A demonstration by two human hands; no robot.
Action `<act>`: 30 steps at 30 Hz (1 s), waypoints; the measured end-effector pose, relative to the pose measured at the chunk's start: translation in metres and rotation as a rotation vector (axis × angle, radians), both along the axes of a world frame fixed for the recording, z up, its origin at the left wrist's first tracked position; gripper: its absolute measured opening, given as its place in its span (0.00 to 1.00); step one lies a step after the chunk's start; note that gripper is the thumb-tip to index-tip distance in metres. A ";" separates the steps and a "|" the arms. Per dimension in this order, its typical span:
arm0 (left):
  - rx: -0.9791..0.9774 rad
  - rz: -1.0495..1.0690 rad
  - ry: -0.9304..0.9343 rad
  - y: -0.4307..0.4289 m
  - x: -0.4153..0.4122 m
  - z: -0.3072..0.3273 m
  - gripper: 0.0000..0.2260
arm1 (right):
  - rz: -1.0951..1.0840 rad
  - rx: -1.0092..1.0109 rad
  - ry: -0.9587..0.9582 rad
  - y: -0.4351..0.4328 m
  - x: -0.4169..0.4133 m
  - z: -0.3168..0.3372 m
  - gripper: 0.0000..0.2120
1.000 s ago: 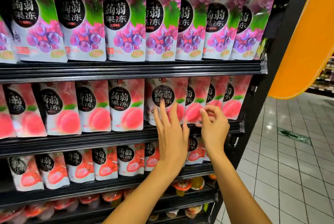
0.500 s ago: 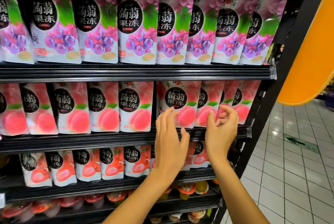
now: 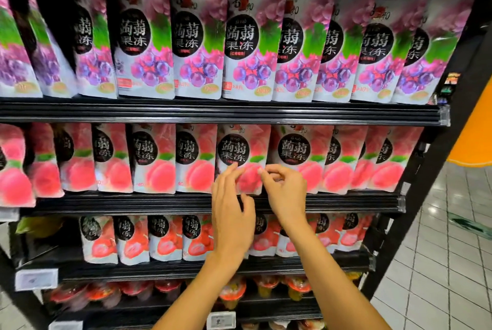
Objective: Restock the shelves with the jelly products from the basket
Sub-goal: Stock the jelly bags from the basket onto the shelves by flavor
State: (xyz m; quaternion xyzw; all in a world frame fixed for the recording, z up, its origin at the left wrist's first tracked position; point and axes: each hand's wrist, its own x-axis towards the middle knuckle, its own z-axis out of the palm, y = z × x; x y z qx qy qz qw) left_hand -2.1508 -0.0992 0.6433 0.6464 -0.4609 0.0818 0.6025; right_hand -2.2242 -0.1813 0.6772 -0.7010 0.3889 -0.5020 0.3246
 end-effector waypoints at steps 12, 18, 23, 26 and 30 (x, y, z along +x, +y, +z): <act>0.080 -0.177 -0.099 -0.013 -0.029 -0.006 0.23 | -0.200 -0.032 -0.025 -0.005 -0.041 0.001 0.10; -0.047 -0.047 -0.011 0.013 0.006 -0.001 0.20 | 0.015 -0.113 -0.161 0.019 -0.008 0.004 0.03; -0.093 0.112 0.042 0.037 0.041 -0.001 0.19 | 0.238 -0.065 -0.039 0.036 0.048 0.004 0.06; -0.069 0.118 0.059 0.045 0.056 -0.003 0.19 | 0.202 -0.049 -0.048 0.045 0.068 0.002 0.06; -0.023 0.093 0.058 0.049 0.063 -0.003 0.21 | 0.144 -0.020 -0.054 0.048 0.071 0.003 0.05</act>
